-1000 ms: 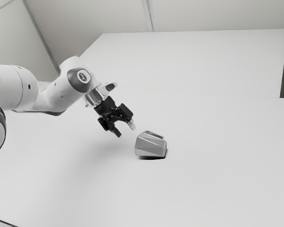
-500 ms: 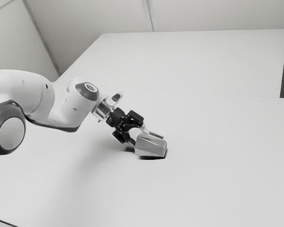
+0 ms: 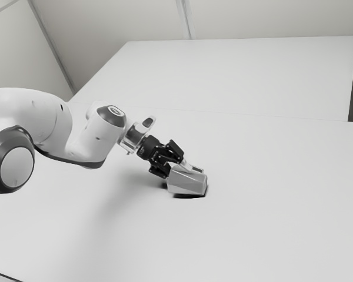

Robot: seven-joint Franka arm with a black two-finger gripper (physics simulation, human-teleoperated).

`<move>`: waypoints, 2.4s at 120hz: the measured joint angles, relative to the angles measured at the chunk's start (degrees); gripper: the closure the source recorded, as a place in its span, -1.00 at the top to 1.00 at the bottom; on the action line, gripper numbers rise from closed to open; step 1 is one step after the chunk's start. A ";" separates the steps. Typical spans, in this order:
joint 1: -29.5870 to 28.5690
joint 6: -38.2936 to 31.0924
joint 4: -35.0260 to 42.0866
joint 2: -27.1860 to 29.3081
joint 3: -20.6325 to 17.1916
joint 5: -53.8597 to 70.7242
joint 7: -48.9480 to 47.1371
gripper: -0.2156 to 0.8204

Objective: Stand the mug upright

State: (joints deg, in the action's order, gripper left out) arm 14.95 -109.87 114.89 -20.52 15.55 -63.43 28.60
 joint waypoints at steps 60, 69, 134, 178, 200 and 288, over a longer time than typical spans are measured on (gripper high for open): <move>0.27 -0.16 1.23 1.03 -0.09 -3.53 -0.26 -0.79; 0.27 0.01 1.42 1.65 -0.08 -3.88 -0.17 -0.84; 0.83 -6.14 2.19 10.22 -0.01 8.25 -5.00 -0.92; 3.66 -12.69 3.84 14.60 0.13 33.51 -21.58 -0.93; 3.56 -14.09 5.13 15.30 0.34 40.30 -29.74 -0.93; 3.71 -13.55 7.08 15.68 2.75 58.64 -52.02 -0.92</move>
State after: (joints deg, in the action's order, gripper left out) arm 18.66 -123.42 121.97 -4.84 18.30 -4.79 -23.42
